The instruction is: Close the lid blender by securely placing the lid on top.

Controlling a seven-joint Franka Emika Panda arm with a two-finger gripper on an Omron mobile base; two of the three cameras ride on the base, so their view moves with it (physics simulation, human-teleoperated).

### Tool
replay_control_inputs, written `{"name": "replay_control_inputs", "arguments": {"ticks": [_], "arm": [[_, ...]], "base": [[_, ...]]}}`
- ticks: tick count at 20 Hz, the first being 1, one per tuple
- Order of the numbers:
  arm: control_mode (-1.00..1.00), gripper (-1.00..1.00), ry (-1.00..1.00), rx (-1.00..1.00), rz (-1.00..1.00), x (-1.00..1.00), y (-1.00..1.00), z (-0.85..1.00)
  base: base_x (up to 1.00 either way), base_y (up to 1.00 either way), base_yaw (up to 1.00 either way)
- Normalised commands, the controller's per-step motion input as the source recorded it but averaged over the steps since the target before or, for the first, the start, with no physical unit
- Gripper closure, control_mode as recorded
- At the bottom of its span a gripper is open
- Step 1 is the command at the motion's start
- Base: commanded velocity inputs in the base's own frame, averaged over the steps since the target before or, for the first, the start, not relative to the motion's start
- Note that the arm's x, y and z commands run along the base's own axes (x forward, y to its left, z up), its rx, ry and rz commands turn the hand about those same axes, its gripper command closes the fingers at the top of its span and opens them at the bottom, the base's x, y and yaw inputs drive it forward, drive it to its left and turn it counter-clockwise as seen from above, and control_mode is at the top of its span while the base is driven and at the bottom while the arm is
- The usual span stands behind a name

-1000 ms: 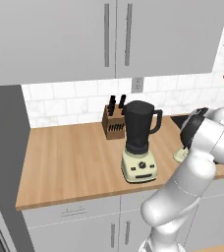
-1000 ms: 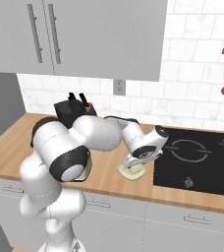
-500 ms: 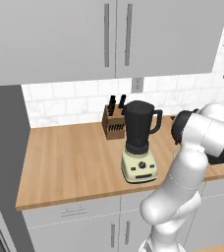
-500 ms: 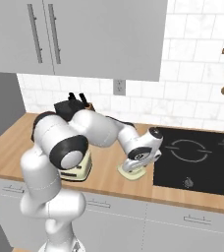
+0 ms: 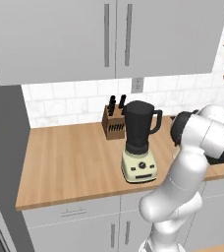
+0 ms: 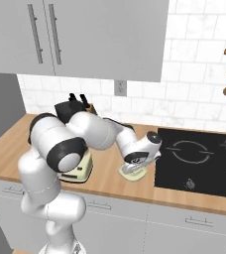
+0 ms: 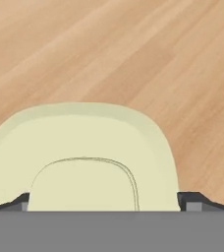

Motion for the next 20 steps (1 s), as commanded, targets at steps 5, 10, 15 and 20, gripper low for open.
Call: {"name": "replay_control_inputs", "arguments": {"ticks": [5, 10, 15, 20], "arm": [[-1.00, 1.00, -0.12, 0.00, 0.00, -0.02, 0.00, 0.19], [-1.00, 1.00, -0.05, 0.00, 0.00, 0.00, 0.00, 0.77], [-1.00, 1.00, -0.14, 0.00, 0.00, -0.19, 0.00, 0.84], [-1.00, 1.00, -0.16, 0.00, 0.00, -0.49, 0.02, 0.82]], "base": [[0.00, 0.00, 0.00], [0.00, 0.00, 0.00], [0.00, 0.00, 0.00], [0.00, 0.00, 0.00]]}}
